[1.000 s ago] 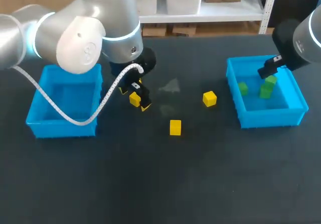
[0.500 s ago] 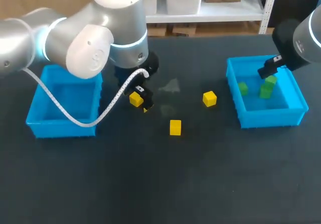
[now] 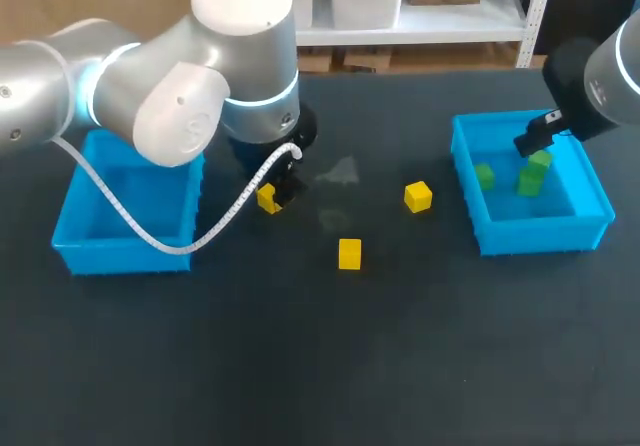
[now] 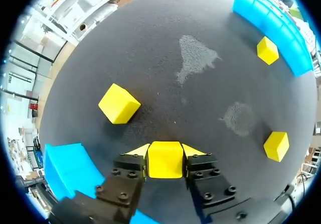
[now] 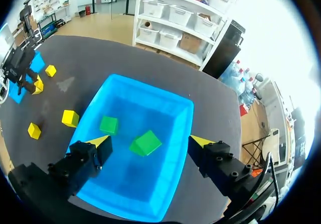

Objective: Put the green cubes in the right bin and the yellow cubes in the left bin.

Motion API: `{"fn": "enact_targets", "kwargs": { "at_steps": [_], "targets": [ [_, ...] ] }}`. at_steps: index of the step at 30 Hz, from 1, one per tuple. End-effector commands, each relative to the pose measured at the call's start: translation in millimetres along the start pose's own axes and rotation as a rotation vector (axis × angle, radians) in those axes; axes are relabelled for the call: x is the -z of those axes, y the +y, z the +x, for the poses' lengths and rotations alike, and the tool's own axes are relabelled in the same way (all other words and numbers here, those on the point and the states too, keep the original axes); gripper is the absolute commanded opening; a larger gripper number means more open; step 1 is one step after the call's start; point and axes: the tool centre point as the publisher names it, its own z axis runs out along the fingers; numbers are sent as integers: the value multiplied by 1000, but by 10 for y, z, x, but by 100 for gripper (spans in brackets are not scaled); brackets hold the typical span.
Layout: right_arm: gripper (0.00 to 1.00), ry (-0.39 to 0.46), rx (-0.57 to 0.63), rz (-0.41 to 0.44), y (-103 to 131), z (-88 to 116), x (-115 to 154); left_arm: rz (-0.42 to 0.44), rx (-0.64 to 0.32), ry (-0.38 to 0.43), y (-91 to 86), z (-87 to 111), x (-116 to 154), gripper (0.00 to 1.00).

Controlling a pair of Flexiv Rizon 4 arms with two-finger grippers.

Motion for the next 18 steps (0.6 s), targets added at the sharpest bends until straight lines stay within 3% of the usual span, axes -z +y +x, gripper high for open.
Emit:
{"fn": "enact_targets", "kwargs": {
  "at_steps": [1, 9, 18],
  "targets": [
    [100, -4, -1, 2, 3, 13, 3, 29, -11, 25, 56, 53, 118, 0],
    [100, -4, -1, 2, 3, 13, 3, 32, 10, -25, 179, 77, 489, 0],
    [100, -4, -1, 2, 3, 13, 3, 11, 94, -109, 535, 144, 981, 0]
  ]
}}
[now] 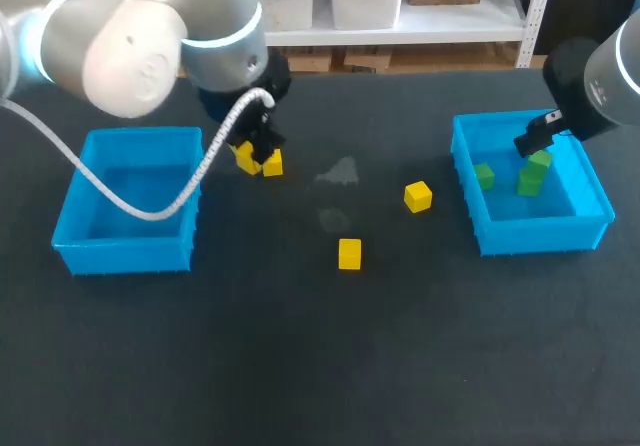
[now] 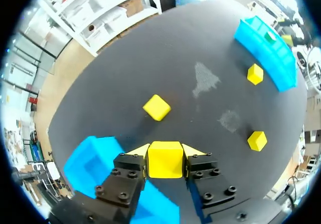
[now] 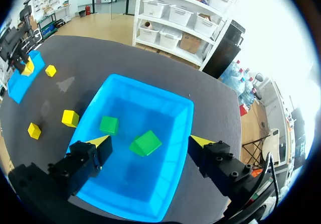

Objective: Put the green cubes in the right bin and the yellow cubes in the left bin.

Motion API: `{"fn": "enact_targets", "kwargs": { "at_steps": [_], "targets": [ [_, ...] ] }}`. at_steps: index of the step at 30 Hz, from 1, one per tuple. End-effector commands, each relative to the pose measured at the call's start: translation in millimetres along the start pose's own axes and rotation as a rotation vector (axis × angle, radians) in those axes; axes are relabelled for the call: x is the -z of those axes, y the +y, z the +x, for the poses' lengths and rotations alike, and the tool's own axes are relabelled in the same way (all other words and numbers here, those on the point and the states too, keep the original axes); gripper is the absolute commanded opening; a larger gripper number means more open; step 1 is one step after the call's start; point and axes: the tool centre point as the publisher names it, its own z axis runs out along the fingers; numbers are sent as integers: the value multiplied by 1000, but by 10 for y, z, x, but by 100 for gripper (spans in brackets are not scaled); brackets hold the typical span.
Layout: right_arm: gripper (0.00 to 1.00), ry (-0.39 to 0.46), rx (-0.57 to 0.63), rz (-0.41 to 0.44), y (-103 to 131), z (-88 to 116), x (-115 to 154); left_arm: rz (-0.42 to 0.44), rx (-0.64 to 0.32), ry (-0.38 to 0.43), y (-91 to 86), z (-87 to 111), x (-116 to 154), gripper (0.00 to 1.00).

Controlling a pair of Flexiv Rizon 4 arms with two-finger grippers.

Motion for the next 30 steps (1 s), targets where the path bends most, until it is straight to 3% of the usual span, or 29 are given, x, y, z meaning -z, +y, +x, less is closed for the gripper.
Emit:
{"fn": "enact_targets", "kwargs": {
  "at_steps": [1, 7, 13, 21, 22, 24, 25, 26, 30],
  "targets": [
    [100, -4, -1, 2, 3, 12, 2, -2, 36, -53, 172, 169, 280, 0],
    [100, -4, -1, 2, 3, 12, 2, -39, 139, -82, 505, 333, 462, 0],
    [100, -4, -1, 2, 3, 12, 2, -81, 238, -64, 801, 668, 479, 0],
    [100, -4, -1, 2, 3, 12, 2, -98, 325, -17, 958, 1034, 344, 0],
    [100, -4, -1, 2, 3, 12, 2, -94, 332, -10, 965, 1063, 326, 9],
    [100, -4, -1, 2, 3, 12, 2, -99, 334, 3, 982, 1116, 296, 40],
    [100, -4, -1, 2, 3, 12, 2, -102, 338, 10, 986, 1140, 283, 89],
    [100, -4, -1, 2, 3, 12, 2, -99, 341, 12, 990, 1161, 267, 100],
    [100, -4, -1, 2, 3, 12, 2, -91, 351, 22, 993, 1199, 235, 100]
  ]
}}
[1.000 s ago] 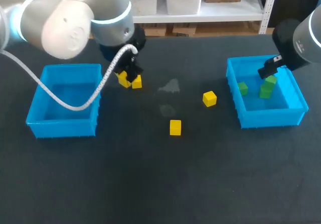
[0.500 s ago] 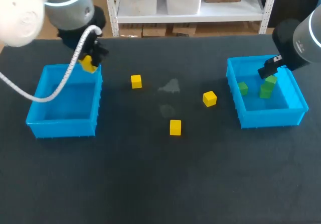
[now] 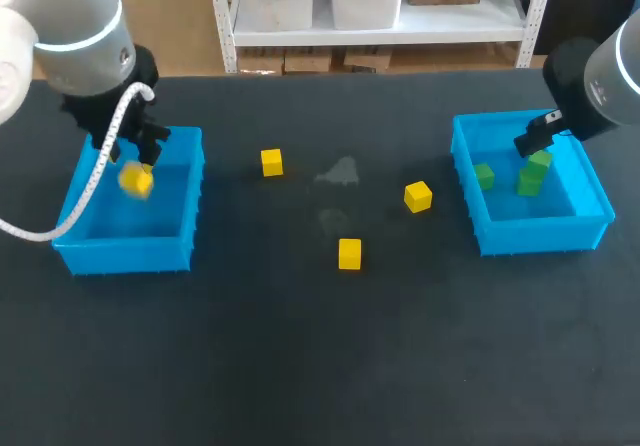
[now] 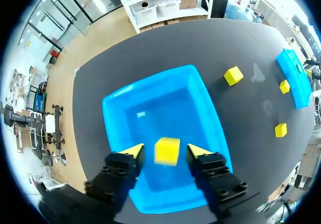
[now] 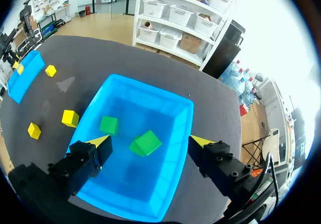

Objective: Put the green cubes in the right bin and the yellow cubes in the left bin.

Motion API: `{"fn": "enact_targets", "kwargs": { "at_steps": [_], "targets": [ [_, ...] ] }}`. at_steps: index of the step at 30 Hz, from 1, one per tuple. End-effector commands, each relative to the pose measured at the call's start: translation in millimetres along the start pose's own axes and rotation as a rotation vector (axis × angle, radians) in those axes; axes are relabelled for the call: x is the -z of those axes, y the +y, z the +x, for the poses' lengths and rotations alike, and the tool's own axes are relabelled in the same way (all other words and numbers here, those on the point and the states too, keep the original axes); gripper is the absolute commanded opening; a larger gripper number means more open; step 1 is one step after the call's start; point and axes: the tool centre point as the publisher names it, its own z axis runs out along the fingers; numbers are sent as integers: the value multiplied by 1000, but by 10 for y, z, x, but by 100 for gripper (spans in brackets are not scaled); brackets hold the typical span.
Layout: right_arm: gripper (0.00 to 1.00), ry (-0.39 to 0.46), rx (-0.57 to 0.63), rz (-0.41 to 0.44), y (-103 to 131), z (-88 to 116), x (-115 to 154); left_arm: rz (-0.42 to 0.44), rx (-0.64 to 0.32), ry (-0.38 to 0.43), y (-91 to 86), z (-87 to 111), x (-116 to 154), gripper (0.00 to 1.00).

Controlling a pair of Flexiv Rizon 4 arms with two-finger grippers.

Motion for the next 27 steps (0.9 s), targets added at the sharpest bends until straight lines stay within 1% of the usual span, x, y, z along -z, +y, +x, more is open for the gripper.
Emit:
{"fn": "enact_targets", "kwargs": {
  "at_steps": [1, 3, 5, 8, 12, 15, 20, 23, 24, 26, 27],
  "targets": [
    [100, -4, -1, 2, 3, 12, 2, 10, 4, -5, 14, 38, -28, 100],
    [100, -4, -1, 2, 3, 12, 2, 24, 2, -16, -9, 6, -18, 100],
    [100, -4, -1, 2, 3, 12, 2, 31, -24, -27, -52, -60, 10, 100],
    [100, -4, -1, 2, 3, 12, 2, 44, -70, -56, -130, -208, 95, 100],
    [100, -4, -1, 2, 3, 12, 2, 67, -147, -94, -290, -451, 222, 100],
    [100, -4, -1, 2, 3, 12, 2, 84, -211, -115, -454, -610, 318, 100],
    [100, -4, -1, 2, 3, 12, 2, 98, -298, -127, -718, -865, 368, 100],
    [100, -4, -1, 2, 3, 12, 2, 114, -351, -130, -932, -981, 380, 100],
    [100, -4, -1, 2, 3, 12, 2, 122, -368, -133, -998, -983, 388, 100],
    [100, -4, -1, 2, 3, 12, 2, 141, -414, -141, -1199, -971, 417, 100],
    [100, -4, -1, 2, 3, 12, 2, 147, -427, -143, -1253, -966, 423, 100]
  ]
}}
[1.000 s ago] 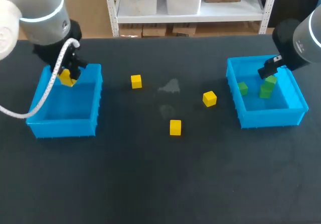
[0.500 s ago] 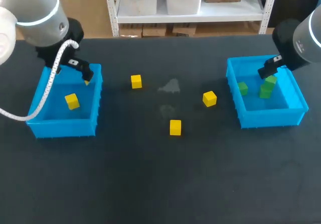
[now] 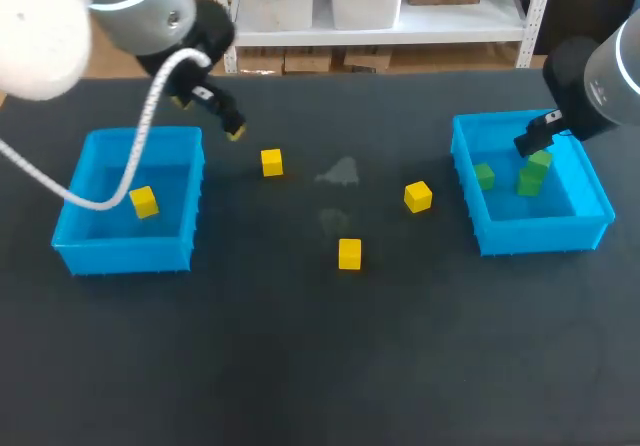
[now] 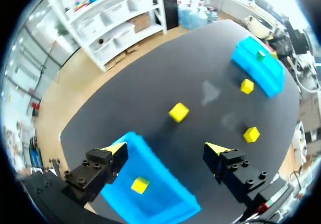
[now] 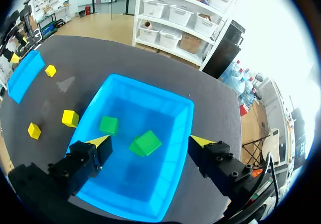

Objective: Put the green cubes in the right bin and the yellow cubes in the left bin.

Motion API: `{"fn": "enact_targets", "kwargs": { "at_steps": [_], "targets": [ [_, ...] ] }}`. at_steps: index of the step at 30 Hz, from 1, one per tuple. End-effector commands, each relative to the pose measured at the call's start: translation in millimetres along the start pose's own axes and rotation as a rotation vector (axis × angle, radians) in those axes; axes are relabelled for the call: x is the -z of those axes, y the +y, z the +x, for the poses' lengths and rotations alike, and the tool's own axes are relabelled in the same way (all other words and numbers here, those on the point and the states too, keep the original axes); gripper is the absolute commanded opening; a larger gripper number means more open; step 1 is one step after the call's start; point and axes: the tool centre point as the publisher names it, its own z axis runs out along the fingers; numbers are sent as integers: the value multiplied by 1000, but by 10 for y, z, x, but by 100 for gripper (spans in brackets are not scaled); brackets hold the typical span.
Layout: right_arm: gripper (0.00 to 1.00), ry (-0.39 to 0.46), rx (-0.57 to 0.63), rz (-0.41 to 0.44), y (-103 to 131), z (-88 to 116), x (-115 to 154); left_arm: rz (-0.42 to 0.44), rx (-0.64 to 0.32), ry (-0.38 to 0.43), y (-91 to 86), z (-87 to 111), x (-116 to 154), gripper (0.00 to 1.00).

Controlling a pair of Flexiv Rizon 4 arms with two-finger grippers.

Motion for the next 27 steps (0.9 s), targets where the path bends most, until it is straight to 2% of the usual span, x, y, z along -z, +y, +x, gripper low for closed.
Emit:
{"fn": "enact_targets", "kwargs": {
  "at_steps": [1, 4, 7, 10, 17, 27],
  "targets": [
    [100, -4, -1, 2, 3, 12, 1, 28, -64, 25, -265, -227, -69, 100],
    [100, -4, -1, 2, 3, 12, 1, 53, -109, 37, -435, -246, -101, 100],
    [100, -4, -1, 2, 3, 12, 1, 58, -127, 46, -490, -245, -165, 100],
    [100, -4, -1, 2, 3, 12, 1, 47, -131, 72, -464, -225, -291, 100],
    [100, -4, -1, 2, 3, 12, 1, 11, -88, 87, -268, -238, -494, 100],
    [100, -4, -1, 2, 3, 12, 1, -30, -108, 55, -338, -240, -773, 100]
  ]
}}
